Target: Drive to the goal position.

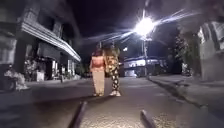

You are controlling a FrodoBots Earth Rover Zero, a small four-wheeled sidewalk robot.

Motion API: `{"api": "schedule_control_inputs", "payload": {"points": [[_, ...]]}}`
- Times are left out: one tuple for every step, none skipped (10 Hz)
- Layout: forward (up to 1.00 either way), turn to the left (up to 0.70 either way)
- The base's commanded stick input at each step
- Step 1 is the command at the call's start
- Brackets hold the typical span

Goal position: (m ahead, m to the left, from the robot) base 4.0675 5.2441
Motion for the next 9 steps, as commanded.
{"api": "schedule_control_inputs", "payload": {"points": [[0.82, 0.02], [0.0, 0.0], [0.0, 0.0], [0.0, 0.0], [0.0, 0.0], [0.0, 0.0], [0.0, 0.0], [0.0, 0.0], [0.0, 0.0]]}}
